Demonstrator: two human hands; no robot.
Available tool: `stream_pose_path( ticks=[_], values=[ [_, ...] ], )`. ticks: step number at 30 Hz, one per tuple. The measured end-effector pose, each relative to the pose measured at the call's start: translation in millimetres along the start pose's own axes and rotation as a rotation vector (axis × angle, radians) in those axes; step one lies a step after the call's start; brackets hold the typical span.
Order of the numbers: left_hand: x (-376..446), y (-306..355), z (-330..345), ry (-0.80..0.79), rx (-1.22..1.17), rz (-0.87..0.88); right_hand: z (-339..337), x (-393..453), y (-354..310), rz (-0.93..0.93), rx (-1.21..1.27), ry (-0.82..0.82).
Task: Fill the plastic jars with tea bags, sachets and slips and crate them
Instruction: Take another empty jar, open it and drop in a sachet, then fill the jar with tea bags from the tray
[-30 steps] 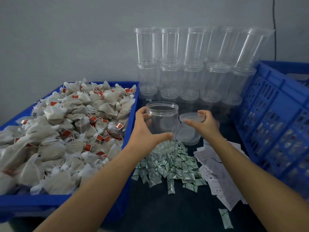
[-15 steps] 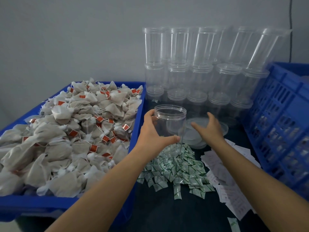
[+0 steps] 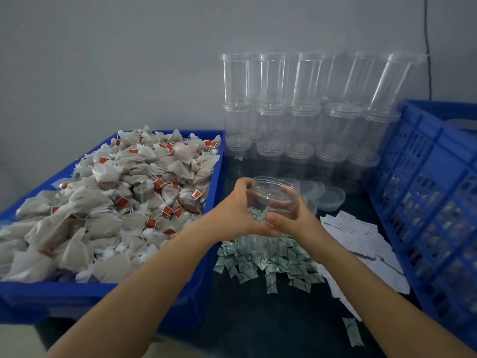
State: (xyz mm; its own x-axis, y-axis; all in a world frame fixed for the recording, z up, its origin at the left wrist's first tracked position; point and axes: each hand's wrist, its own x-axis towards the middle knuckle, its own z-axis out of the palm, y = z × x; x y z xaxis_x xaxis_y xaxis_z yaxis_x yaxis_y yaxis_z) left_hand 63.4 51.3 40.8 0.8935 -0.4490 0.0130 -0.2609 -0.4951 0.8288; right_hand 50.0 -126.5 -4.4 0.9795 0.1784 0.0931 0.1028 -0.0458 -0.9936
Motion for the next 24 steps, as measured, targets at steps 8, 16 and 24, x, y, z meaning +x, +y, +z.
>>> stream_pose_path(
  ticks=[8, 16, 24],
  values=[
    [-39.6, -0.7, -75.1, 0.035, 0.124, -0.106, 41.2, -29.5, 23.9, -0.039, -0.027, 0.015],
    [-88.4, -36.6, -96.8, -0.185, 0.66, -0.37, 70.5, -46.6, 63.7, -0.171, -0.042, 0.036],
    [-93.9, -49.9, -90.4, -0.224, 0.748, -0.347, 78.7, -51.9, 87.5, -0.249, -0.082, 0.047]
  ],
)
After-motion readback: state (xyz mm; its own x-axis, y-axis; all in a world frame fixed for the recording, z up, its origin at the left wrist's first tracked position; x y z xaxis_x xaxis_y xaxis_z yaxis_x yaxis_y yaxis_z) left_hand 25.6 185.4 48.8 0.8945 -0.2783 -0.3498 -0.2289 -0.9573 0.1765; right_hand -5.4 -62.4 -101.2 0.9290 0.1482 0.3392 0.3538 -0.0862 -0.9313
